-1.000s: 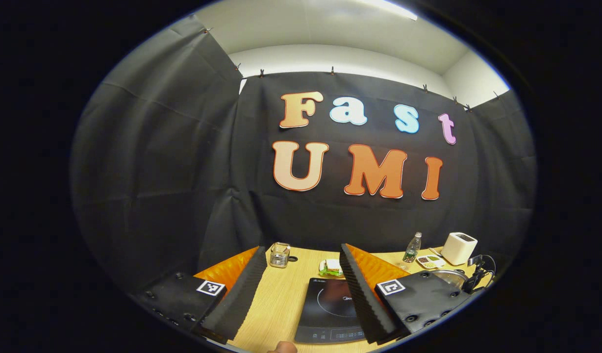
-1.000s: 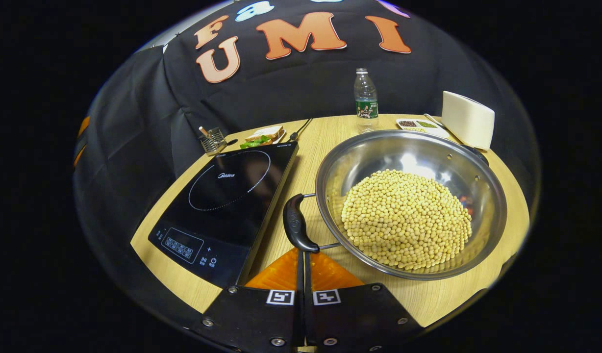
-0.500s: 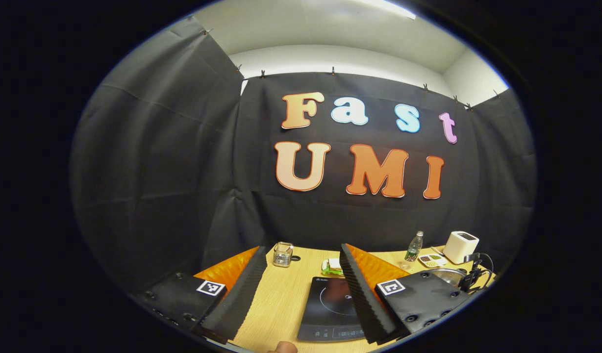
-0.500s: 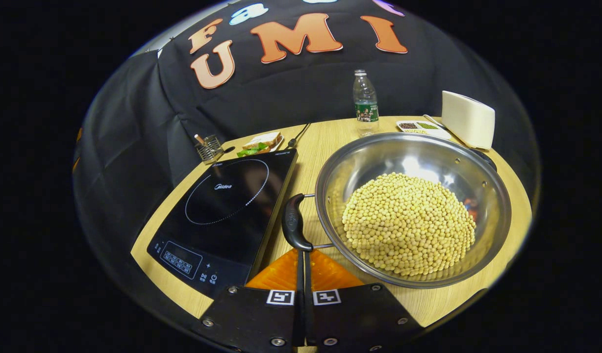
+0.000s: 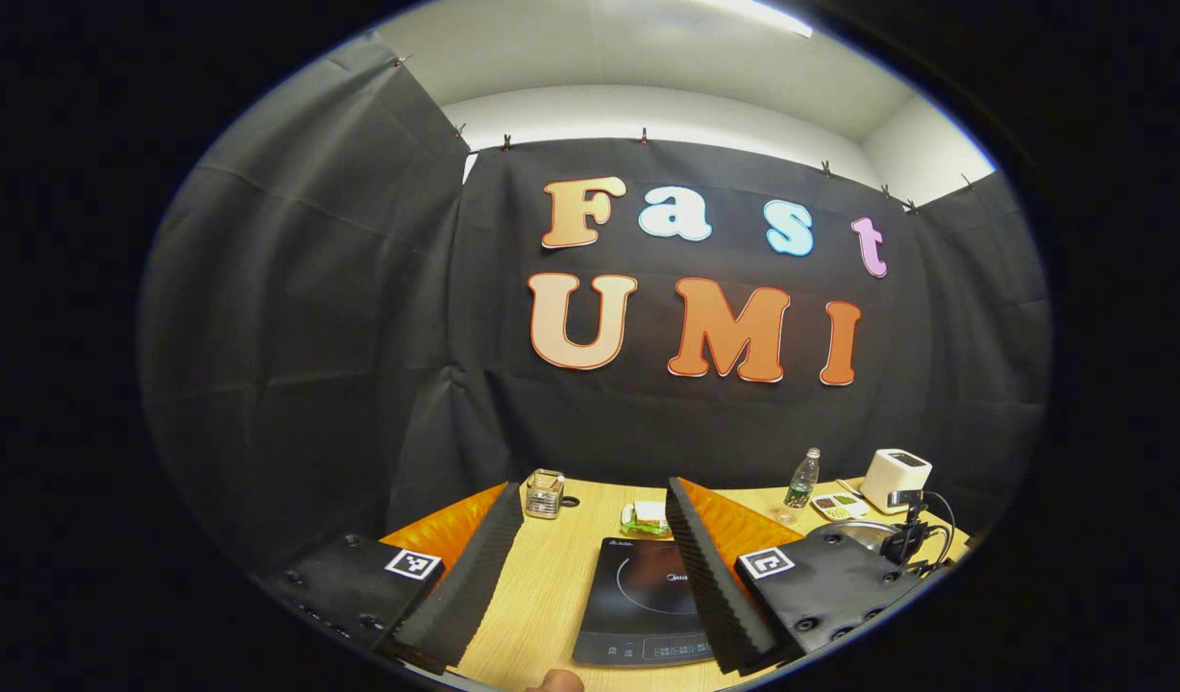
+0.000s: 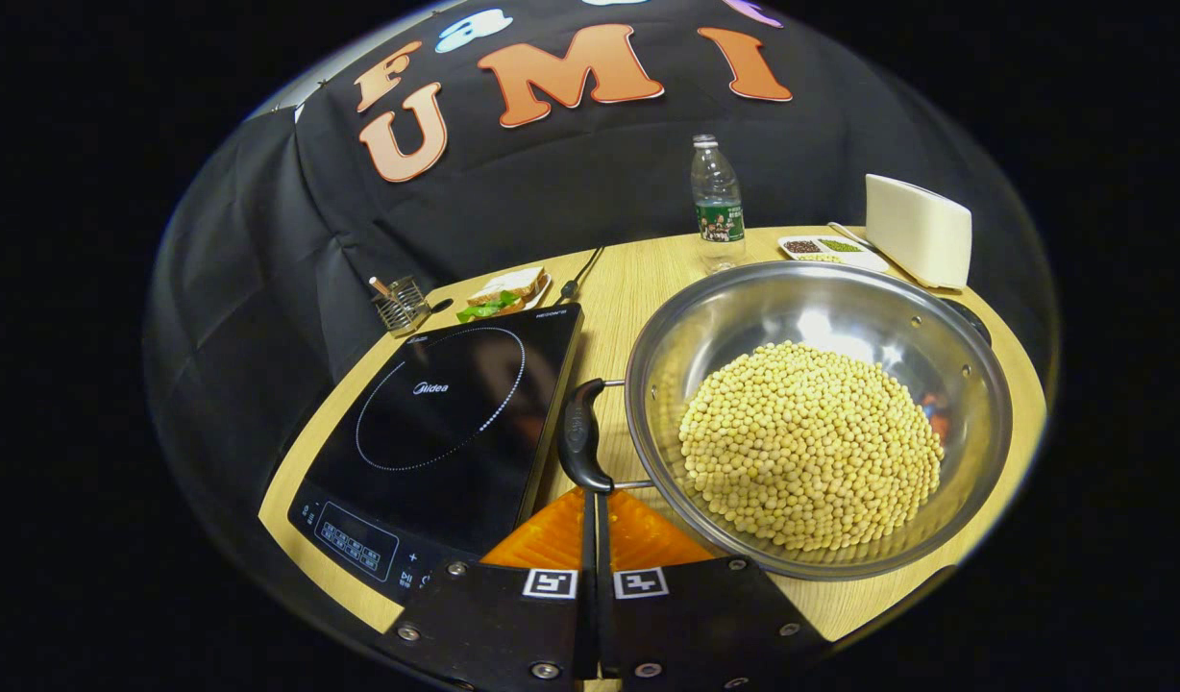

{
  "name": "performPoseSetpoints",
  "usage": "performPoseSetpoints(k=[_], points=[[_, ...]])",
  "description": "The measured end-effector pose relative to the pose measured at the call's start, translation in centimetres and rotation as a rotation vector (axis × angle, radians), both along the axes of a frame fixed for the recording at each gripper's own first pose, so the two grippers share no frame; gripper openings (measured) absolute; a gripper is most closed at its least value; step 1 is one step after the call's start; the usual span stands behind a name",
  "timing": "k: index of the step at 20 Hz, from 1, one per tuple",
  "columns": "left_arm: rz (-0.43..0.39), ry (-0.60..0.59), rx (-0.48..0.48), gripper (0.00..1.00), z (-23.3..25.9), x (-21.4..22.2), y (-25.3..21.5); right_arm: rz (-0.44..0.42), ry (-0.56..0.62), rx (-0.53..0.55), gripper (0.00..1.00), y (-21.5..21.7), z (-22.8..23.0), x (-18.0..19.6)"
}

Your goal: First push the handle of the pot to place it horizontally, then grasp the pot with both hands and set it on the induction cooktop.

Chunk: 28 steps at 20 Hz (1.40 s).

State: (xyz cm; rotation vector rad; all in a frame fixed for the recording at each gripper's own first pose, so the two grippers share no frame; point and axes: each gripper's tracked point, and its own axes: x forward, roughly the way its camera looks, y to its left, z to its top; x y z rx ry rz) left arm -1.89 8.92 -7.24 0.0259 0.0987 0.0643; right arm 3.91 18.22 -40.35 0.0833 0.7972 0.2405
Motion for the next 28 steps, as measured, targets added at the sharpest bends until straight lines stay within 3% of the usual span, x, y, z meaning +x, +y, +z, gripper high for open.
performPoseSetpoints(k=[11,18,24,28], points=[[-0.007,0.025,0.032,0.97,-1.3,0.4,-1.8,-0.007,0.007,0.018,0.00,1.0,-0.1,2.3],[-0.056,0.004,0.023,0.97,-0.6,1.0,-5.9,0.060,-0.005,0.110,0.00,2.2,4.0,0.7],[-0.147,0.014,0.025,0.97,-1.9,2.2,-12.0,0.062,-0.142,0.121,0.00,-1.9,10.6,0.9],[-0.210,0.058,0.059,0.97,-4.3,3.5,-16.4,0.005,-0.233,0.094,0.00,-6.3,13.8,1.7]])
